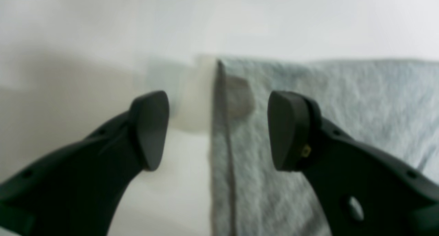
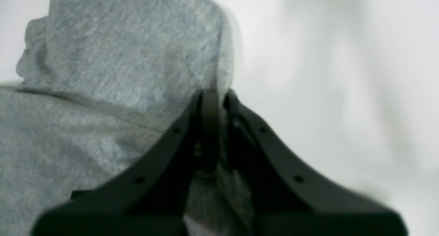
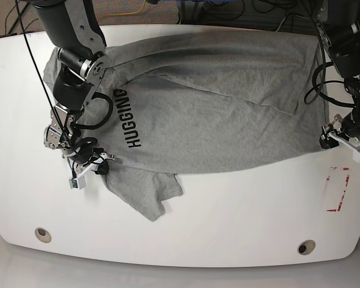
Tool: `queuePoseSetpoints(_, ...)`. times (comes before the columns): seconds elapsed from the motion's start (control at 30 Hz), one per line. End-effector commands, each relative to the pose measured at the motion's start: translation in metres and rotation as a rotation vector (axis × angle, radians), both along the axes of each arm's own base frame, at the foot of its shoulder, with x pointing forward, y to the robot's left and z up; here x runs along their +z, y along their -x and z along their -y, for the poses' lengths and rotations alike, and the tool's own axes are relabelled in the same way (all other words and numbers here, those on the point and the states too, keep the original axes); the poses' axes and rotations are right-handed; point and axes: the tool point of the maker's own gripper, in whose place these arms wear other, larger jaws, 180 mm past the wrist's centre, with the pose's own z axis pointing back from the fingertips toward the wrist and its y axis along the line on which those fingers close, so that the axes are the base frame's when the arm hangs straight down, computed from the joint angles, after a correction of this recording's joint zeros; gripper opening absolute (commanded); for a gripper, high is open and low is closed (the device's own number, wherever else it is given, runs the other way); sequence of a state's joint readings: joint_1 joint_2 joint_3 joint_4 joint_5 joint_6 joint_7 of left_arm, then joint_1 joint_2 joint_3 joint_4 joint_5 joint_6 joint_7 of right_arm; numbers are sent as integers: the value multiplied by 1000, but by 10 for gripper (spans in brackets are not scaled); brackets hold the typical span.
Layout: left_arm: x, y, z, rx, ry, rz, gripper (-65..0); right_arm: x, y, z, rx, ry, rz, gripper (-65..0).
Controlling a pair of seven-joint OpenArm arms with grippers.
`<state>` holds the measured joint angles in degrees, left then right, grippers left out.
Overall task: Layout the t-shirt on the table in an organized manner, then fold the t-shirt properly
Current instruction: 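Grasp the t-shirt side edges with both grippers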
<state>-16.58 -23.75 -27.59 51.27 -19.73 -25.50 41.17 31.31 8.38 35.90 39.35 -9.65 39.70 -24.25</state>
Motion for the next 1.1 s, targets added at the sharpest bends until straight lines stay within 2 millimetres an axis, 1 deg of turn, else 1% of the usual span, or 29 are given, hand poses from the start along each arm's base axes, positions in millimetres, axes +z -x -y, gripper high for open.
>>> queuePoseSetpoints(0.0, 9, -8, -7, 3, -12, 11, -221, 8, -6, 4, 10, 19, 7, -644)
queuePoseSetpoints(0.13, 1, -7, 1, -23, -10, -12, -221, 9, -7, 4, 9, 17, 9, -644)
queuePoseSetpoints(0.33, -4, -9, 16, -78, -20, -36, -222, 9, -7, 3, 10, 16, 9, -644)
queuePoseSetpoints(0.47, -12, -9, 31, -114, -13, -56, -222, 9, -7, 3, 9, 14, 10, -644)
queuePoseSetpoints(0.7, -16, -4, 38, -153, -3, -79, -231, 9, -7, 3, 9, 15, 11, -642)
queuePoseSetpoints(0.83, -15, -4, 46, -216, 3, -67, -292, 9, -7, 3, 9, 15, 11, -642)
queuePoseSetpoints(0.93, -15, -3, 50, -250, 7, -65, -367, 9, -7, 3, 9, 15, 11, -642)
queuePoseSetpoints(1.07, -16, -3, 51, -255, 9, -65, -435, 9, -7, 3, 9, 15, 11, -642)
